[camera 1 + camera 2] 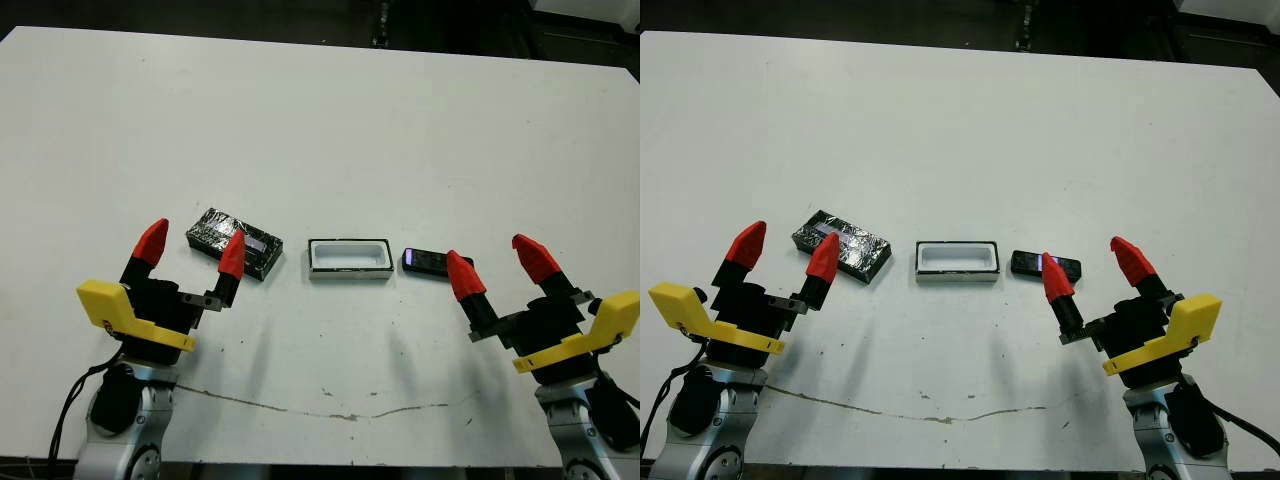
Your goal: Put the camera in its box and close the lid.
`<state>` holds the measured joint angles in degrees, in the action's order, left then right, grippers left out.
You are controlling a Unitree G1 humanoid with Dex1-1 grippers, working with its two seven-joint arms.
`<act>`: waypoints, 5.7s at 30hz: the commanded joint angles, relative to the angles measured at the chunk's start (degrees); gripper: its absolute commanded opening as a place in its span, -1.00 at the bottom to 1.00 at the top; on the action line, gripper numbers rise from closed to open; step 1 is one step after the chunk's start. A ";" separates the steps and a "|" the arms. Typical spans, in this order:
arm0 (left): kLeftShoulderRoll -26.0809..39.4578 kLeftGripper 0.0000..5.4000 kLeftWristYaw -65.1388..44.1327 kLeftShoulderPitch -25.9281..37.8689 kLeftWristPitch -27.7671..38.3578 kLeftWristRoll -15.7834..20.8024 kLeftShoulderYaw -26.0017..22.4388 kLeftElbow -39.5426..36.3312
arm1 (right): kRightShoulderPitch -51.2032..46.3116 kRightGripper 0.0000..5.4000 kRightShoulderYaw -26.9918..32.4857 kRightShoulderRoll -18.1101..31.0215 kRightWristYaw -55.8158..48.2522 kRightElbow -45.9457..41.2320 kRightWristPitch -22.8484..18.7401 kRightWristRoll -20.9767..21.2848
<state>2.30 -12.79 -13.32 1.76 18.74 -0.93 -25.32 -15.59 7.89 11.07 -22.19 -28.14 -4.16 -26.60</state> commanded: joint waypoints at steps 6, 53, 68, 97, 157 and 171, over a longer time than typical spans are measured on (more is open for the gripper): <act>0.13 1.00 0.27 -1.17 0.00 -0.67 0.26 0.07 | 5.41 0.99 5.73 11.14 -8.30 2.85 -1.48 -2.05; 0.34 1.00 1.40 -1.65 -0.74 -0.49 1.27 -0.83 | 49.61 0.99 -21.16 29.17 -51.49 47.09 -6.01 20.43; 0.12 1.00 1.68 -2.11 -0.60 -0.81 1.54 -1.06 | 46.95 0.63 -21.58 28.15 -50.45 45.52 -7.38 21.58; -0.48 1.00 2.02 -2.47 -0.07 -1.47 1.66 -0.99 | 44.81 -0.38 -19.99 27.17 -48.86 45.06 -3.82 21.95; -0.65 1.00 1.22 -2.32 0.46 0.04 1.91 0.73 | 61.60 -0.38 -26.56 7.55 -55.67 58.80 -8.64 18.71; -0.57 1.00 1.03 -2.20 0.63 -0.09 1.84 0.58 | 59.19 -0.38 -26.89 11.08 -56.30 57.68 -12.28 19.15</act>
<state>1.62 -11.69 -15.00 2.45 18.80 0.97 -24.94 45.54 -18.90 20.19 -77.21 28.48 -15.83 -8.19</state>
